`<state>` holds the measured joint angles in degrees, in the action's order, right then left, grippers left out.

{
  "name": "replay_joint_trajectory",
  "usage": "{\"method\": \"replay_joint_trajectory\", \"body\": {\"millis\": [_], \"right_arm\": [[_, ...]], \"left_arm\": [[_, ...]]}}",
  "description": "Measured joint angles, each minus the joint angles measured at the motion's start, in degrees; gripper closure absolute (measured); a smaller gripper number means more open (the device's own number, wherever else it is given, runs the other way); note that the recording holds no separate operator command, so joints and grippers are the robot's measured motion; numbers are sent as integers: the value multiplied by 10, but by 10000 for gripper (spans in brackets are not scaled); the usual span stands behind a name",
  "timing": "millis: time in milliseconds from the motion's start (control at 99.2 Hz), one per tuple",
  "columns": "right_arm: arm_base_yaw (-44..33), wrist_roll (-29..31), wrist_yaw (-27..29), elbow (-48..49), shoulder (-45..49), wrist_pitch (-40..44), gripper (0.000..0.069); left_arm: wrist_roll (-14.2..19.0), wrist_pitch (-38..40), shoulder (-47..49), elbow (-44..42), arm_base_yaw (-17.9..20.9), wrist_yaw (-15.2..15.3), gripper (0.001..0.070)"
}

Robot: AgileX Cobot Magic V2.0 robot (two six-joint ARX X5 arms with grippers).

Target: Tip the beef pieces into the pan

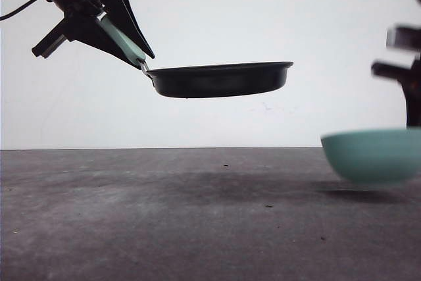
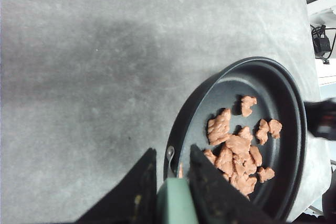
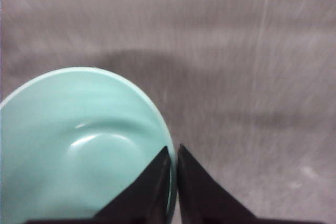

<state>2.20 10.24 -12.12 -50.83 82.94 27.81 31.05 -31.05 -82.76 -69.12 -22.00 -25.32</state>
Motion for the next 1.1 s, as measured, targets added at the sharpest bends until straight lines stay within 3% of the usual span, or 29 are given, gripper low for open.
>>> {"method": "replay_joint_trajectory", "body": {"millis": [454,726,786,928,998,1099], "right_arm": [[17,-25,-11,-4,30,3,671],[33,-30,49,-2,-47,0,667],[33,-30,64,-2,-55,0,601],[32,-30,75,-2,-63,2,322],[32,-29,76,-2,-75,9,273],[33,-23,76,-1,-108,12,253]], "left_arm": [[-2,-1,0,0,0,-1,654],[-3,-1,0,0,0,-1,654],[-4,-1,0,0,0,-1,654],[-4,-3,0,0,0,-1,654],[-5,-2,0,0,0,1,654],[-14,-3,0,0,-2,18,654]]}}
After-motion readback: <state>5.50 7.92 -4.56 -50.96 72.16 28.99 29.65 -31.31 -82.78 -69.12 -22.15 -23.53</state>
